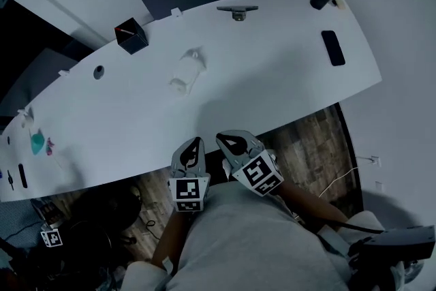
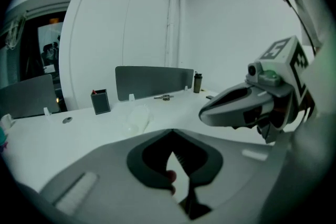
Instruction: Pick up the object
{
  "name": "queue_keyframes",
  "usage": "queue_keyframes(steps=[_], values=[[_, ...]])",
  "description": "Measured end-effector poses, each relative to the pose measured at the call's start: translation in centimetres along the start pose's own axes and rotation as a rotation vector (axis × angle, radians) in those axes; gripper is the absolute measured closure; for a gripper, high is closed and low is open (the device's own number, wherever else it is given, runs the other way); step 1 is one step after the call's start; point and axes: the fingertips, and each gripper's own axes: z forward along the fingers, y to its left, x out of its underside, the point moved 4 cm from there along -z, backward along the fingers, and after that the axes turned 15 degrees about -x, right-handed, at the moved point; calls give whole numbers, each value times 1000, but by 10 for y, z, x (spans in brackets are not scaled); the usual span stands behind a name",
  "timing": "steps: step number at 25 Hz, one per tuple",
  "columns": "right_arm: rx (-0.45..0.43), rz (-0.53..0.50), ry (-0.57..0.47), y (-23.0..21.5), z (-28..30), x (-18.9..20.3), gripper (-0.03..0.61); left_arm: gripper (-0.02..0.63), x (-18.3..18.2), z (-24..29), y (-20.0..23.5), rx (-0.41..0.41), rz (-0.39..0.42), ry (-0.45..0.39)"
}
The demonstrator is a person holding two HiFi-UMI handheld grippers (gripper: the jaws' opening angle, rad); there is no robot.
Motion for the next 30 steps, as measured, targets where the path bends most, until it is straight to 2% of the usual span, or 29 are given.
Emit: queue_keyframes(steps=[7,14,17,19,23,27,30], values=[[41,51,52,-43,48,-37,577,612,-25,49,43,81,-10,-10],[69,220,67,-70,76,-44,577,612,-23,84,74,141,-16,33],[53,246,89,-82,80,-40,577,613,-23,98,82,128,-29,53],[29,226,118,-90,82,-36,577,613,-23,106,86,109,-47,70],[-36,208,146,-105,86,-35,577,613,-32,121,95,34,-88,100],[-65,280,140,-121,96,-32,577,612,-36,132,97,2,-47,124],[-63,301,142,-126,104,-32,577,612,-36,139,98,-3,-52,147]])
